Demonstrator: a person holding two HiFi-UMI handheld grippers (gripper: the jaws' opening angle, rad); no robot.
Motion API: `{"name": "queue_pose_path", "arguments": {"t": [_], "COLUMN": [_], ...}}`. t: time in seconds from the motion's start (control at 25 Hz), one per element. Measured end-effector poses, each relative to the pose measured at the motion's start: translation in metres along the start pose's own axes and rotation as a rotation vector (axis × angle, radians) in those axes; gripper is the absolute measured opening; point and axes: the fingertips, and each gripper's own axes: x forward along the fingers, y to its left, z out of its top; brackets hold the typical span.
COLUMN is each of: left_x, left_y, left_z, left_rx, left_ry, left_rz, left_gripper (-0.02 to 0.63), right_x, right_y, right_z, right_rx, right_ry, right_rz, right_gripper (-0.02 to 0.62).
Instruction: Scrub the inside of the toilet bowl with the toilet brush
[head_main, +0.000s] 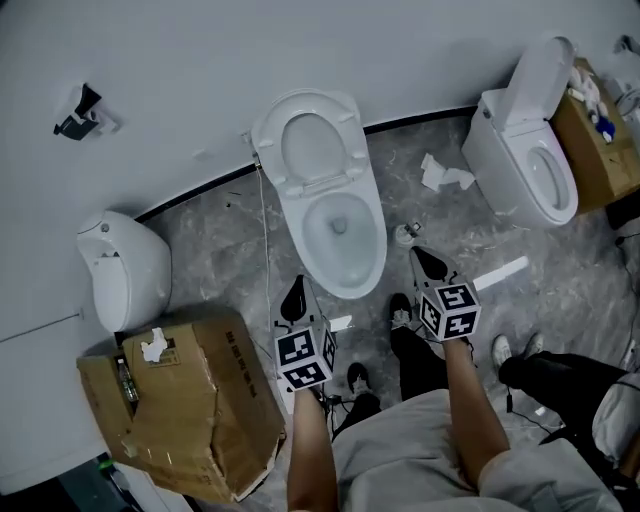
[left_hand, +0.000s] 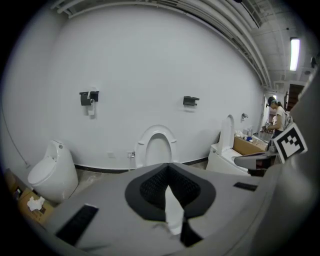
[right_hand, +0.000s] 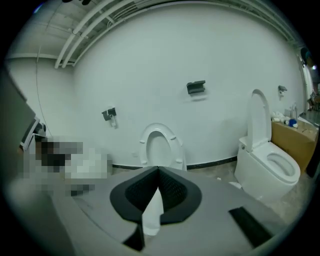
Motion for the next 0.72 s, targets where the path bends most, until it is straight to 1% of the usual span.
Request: {"name": "queue_pose_path", "arguments": {"t": [0.12,0.24,0.4,0.52,0.6,0.72], "left_x": [0.025,0.049,0.081,0.095,0.104,0.115], "left_y": [-0.012,-0.023,-0.03,-0.032,-0.034,-0.034], "left_z": [-0.01,-0.026,-0.05,-0.065,-0.072,-0.076], "left_rx": [-0.006,-0.023,-0.057,-0.082,-0.098,-0.096], "left_ry": [0.046,0.099,0.162,0.203,0.222,0.245], "left_rz": [0.02,0.025,0.042,0.06,0.071,0.073], "left_gripper": [0.018,0.018,0.018,0.018,0.018,0.018], "right_x": [0.025,0.045,0.07,0.082,0.093,0.111], "right_y": [-0.027,-0.052,-0.078,-0.09,-0.095,-0.09], "right_z": [-0.003,-0.013,-0.03,-0.04,-0.045,-0.052], "right_rx": [-0.024,-0.036,-0.093,-0.123,-0.125,-0.12], "right_ry": [0.048,0.099,0.179,0.226,0.252,0.283], "right_rz": [0.009,0.016,0.035,0.04,0.044,0.064], "right_gripper": [0.015,0.015,0.015,0.015,0.015,0.015]}}
